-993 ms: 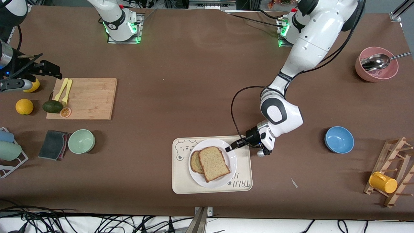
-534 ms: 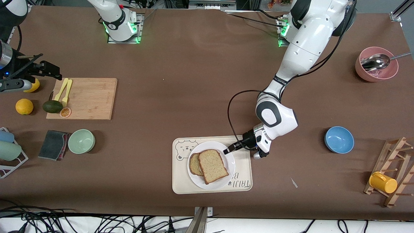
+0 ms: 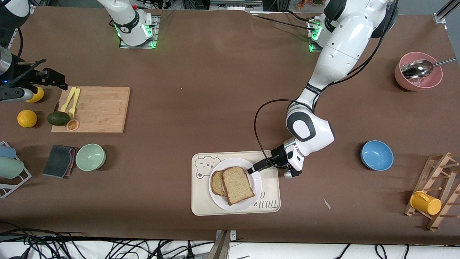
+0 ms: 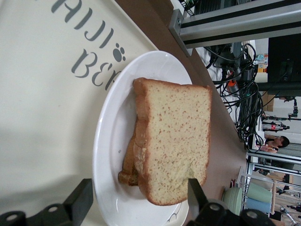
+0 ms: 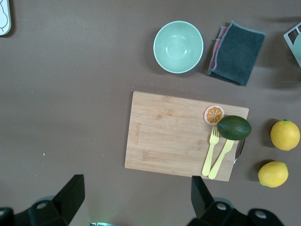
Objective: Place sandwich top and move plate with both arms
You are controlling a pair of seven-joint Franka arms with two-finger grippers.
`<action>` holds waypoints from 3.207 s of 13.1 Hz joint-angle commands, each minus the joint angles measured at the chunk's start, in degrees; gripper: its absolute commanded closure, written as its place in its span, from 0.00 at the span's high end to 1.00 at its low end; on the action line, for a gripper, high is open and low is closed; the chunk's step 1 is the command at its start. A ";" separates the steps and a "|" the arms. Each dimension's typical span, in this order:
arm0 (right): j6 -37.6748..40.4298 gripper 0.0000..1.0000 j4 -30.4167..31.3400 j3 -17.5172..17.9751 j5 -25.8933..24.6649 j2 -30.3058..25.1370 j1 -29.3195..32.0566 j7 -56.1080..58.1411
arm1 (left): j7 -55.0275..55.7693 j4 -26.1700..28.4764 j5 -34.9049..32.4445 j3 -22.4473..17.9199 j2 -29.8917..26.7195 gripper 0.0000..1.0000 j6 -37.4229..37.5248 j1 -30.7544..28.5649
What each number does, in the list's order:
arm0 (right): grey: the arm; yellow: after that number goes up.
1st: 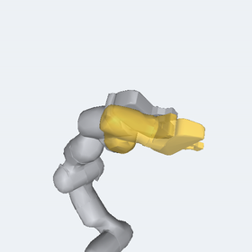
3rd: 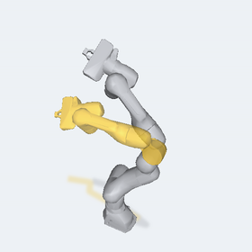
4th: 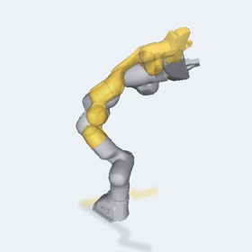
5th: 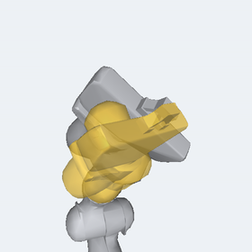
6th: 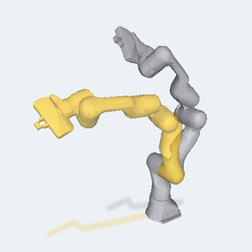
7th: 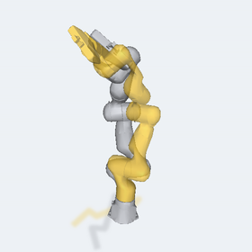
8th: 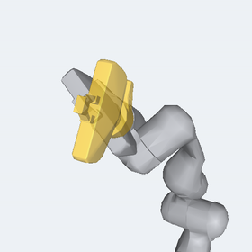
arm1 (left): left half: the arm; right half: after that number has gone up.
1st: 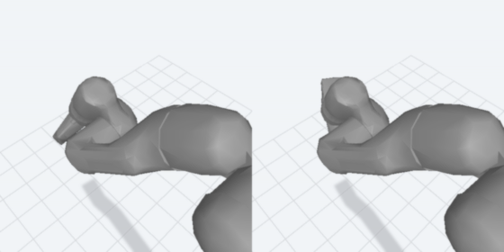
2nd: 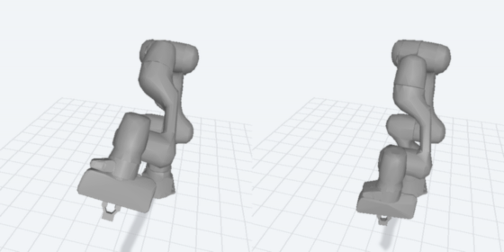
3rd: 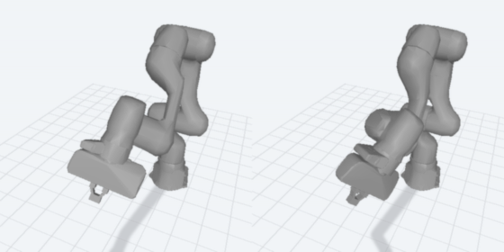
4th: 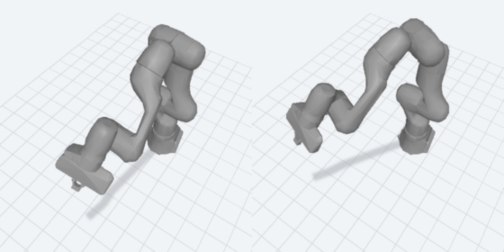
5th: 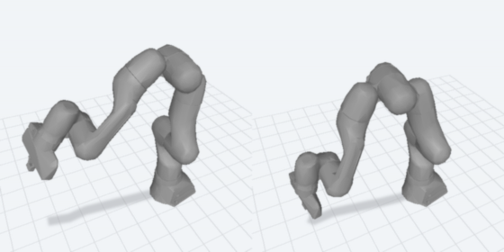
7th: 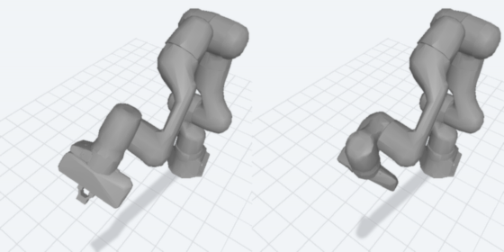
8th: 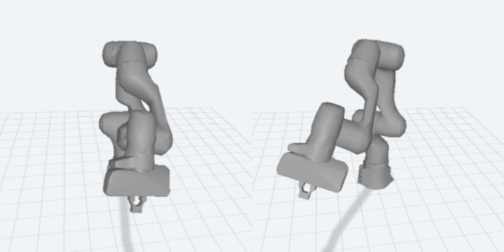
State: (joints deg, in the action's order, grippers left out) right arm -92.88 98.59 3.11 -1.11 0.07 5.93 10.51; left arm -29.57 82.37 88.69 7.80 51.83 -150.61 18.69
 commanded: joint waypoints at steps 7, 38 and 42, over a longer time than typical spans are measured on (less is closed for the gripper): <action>0.07 1.00 -0.51 -0.21 -0.03 -0.42 0.22 0.65 | -0.22 28.17 -11.51 -0.24 -24.83 1.00 0.14 -3.39; -2.04 1.00 -2.18 0.32 1.28 0.81 -1.19 -10.07 | 39.67 23.54 -90.60 -3.58 -55.53 1.00 53.83 -21.59; -2.13 1.00 -4.10 -0.30 1.81 0.19 -0.83 -11.56 | 39.24 19.32 -92.21 -3.93 -57.97 1.00 62.00 -21.68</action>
State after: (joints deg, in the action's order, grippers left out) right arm -95.88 96.49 3.07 1.21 0.88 5.15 0.40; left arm 8.98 103.61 -1.58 3.67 -3.97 -92.53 -2.98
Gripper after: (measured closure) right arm 0.000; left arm 0.000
